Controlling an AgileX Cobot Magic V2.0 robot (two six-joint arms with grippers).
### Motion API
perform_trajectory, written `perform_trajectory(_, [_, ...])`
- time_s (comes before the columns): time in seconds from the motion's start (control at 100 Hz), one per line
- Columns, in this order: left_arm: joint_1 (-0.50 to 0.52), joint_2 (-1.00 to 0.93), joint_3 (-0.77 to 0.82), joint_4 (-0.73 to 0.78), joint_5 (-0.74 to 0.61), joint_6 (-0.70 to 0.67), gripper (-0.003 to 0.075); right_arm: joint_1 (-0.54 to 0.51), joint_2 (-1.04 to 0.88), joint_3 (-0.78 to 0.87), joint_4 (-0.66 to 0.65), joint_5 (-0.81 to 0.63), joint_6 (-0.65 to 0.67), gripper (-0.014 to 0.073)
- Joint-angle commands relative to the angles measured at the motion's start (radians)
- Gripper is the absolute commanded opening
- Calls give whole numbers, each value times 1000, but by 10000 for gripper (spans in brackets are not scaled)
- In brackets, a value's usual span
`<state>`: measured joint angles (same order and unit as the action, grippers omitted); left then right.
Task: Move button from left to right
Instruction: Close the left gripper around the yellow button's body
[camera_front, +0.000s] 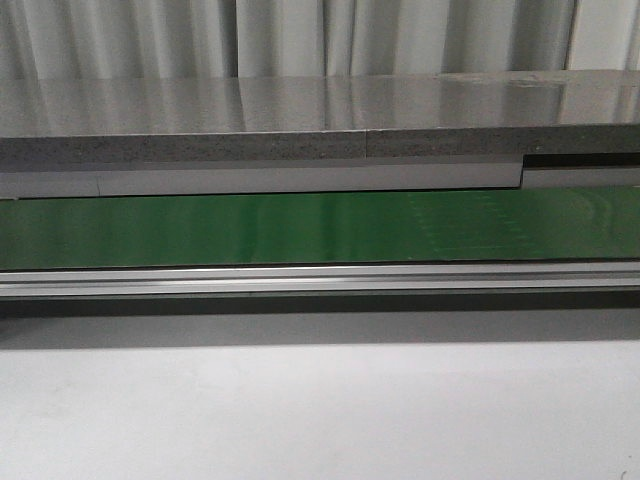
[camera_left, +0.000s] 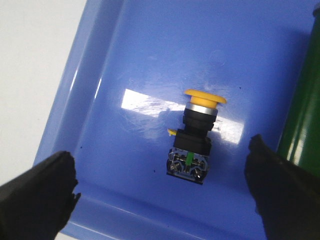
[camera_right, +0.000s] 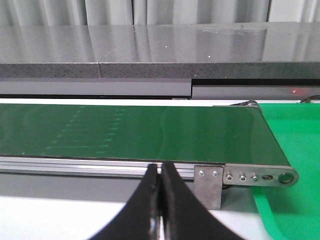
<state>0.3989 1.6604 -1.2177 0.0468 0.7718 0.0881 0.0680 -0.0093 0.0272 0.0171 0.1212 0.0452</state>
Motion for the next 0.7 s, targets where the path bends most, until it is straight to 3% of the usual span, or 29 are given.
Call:
perform_trajectory(0.0, [4,-11,-34,-13,-57,7,662,-1,-17,-19,-9,-87,-2,-67])
perform_trajectory(0.69, [2,188,-52,-113,-114,102,662,-1,-17,-19,-9,-87,-2,-67])
